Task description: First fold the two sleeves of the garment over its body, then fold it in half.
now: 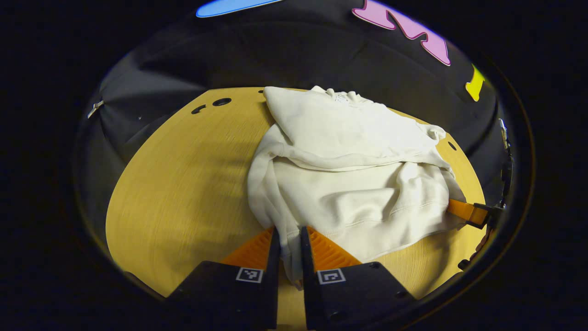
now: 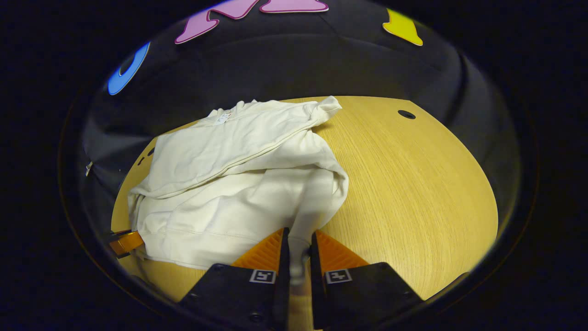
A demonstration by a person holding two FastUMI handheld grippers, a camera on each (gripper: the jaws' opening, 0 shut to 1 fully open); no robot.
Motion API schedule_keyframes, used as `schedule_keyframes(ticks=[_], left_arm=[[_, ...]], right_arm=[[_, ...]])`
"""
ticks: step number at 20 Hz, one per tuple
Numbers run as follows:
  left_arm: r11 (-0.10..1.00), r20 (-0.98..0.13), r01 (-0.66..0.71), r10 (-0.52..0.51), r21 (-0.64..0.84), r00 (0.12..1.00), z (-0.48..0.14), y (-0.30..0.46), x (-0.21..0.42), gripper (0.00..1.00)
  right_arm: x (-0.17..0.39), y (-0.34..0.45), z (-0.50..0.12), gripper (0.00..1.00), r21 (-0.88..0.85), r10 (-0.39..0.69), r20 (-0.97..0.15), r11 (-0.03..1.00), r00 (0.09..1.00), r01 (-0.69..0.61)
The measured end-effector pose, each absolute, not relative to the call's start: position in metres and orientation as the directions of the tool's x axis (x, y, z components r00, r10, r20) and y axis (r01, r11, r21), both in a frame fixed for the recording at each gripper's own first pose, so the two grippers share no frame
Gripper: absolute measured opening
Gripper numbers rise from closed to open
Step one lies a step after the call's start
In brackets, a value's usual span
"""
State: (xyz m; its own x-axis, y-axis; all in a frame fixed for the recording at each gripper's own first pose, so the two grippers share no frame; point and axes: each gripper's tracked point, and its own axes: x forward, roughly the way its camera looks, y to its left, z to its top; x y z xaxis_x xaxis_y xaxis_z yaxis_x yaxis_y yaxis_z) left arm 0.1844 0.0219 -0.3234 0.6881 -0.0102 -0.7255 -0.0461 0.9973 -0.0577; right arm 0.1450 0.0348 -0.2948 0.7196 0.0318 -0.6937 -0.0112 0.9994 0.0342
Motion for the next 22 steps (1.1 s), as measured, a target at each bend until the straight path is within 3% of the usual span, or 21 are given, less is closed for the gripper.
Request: schedule_keyframes(ticks=[2, 6, 18, 21, 22], left_arm=[[0.996, -0.715, -0.046, -0.026, -0.081, 0.699, -0.322, 0.018, 0.187, 0.22], [0.986, -0.677, -0.056, -0.064, -0.154, 0.733, -0.317, 0.016, 0.192, 0.07], [0.968, -0.507, -0.05, -0.084, -0.245, 0.858, -0.264, 0.018, 0.217, 0.06], [0.969, -0.401, -0.054, -0.048, -0.24, 0.915, -0.23, 0.026, 0.239, 0.06], [0.969, -0.378, -0.055, -0.041, -0.241, 0.925, -0.223, 0.028, 0.247, 0.11]], right_arm=[[0.145, 0.037, -0.294, 0.12, 0.051, 0.042, -0.703, 0.999, 0.71, -0.009], [0.145, 0.037, -0.294, 0.08, 0.06, 0.067, -0.721, 0.998, 0.69, -0.034], [0.156, 0.048, -0.268, 0.08, 0.127, 0.119, -0.666, 0.991, 0.736, -0.046], [0.17, 0.056, -0.257, 0.08, 0.145, 0.138, -0.638, 0.988, 0.757, -0.057], [0.176, 0.061, -0.253, 0.07, 0.154, 0.144, -0.626, 0.986, 0.767, -0.059]])
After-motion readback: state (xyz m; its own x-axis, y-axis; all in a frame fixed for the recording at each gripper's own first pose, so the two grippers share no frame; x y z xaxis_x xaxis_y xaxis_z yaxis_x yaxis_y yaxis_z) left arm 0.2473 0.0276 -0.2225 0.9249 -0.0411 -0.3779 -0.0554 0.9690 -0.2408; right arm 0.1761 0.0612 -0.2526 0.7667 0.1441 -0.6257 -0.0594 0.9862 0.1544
